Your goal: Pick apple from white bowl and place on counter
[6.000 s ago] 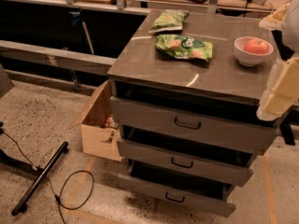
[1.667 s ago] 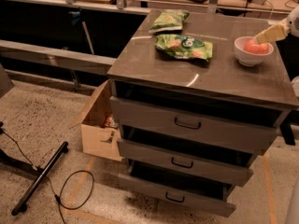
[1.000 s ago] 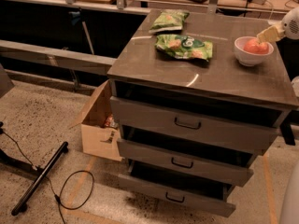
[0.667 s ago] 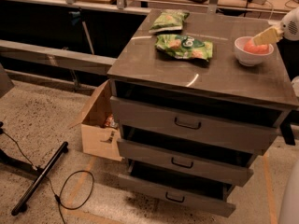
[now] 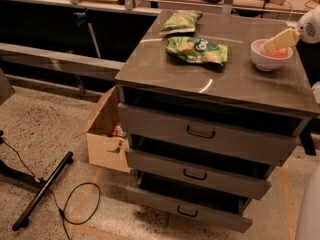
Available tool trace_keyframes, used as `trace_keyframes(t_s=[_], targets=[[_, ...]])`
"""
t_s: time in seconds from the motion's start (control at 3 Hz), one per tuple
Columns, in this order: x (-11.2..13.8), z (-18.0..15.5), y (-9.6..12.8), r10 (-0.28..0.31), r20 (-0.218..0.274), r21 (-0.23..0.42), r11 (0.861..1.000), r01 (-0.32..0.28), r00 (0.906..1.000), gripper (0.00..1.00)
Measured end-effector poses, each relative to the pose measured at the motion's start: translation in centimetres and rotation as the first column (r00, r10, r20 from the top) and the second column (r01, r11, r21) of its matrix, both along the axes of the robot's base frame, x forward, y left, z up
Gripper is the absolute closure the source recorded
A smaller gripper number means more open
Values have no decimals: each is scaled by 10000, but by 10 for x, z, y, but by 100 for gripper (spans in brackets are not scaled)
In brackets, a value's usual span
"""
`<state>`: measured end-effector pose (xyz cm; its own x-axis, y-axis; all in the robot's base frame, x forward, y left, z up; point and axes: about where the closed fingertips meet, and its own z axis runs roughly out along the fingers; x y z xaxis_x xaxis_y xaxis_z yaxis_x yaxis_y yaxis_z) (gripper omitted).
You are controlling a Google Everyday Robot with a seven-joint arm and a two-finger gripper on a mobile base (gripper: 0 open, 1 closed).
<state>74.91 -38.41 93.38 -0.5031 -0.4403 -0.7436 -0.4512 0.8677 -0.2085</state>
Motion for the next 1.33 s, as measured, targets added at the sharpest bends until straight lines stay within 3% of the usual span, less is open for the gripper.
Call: trace_keyframes(t_s=[0.33,0.67,1.33], targets=[[2,-1,2,-4,-23,-30,10000,4,10000,36],[2,-2,4,-6,-48,-41,10000,6,10000,39],[4,-8,6,31,-171,-20,10000,-31,9998,29]])
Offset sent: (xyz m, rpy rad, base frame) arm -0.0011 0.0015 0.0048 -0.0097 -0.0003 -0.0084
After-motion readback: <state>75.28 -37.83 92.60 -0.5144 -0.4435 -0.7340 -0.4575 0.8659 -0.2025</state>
